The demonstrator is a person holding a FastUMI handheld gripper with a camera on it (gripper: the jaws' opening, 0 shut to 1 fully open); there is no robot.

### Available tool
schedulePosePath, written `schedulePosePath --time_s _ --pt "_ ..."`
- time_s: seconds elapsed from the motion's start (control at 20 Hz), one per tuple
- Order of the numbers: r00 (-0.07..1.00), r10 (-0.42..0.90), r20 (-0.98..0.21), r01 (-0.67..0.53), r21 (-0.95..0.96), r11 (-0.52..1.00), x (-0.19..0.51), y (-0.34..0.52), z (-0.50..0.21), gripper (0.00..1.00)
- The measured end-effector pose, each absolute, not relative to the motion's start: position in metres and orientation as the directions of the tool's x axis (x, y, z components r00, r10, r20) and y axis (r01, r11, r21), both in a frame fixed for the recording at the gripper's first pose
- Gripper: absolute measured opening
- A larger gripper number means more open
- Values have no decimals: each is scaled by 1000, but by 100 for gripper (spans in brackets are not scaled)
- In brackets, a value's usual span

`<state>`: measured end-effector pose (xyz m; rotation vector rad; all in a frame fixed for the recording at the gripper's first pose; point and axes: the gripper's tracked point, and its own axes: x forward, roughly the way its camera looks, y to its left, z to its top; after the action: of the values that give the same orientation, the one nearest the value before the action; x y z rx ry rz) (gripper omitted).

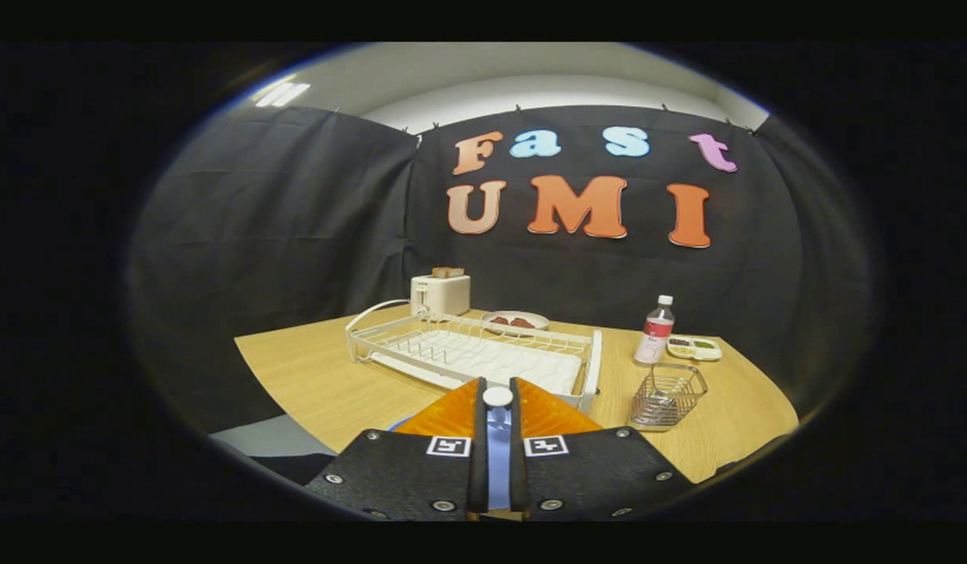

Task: Take the plate from the dish rack, then take the spoon from the basket and place it into the plate.

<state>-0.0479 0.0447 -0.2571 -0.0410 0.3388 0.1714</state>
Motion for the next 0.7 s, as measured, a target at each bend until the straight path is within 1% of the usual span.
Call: schedulePosePath --time_s 0.2,0.45,0.7 --pt "928 156 -340 -175 -28 984 -56 44 -267 12" --pt "916 182 -357 -187 20 982 -65 44 -271 16" --pt "909 149 -390 -142 48 989 -73 32 -282 24"
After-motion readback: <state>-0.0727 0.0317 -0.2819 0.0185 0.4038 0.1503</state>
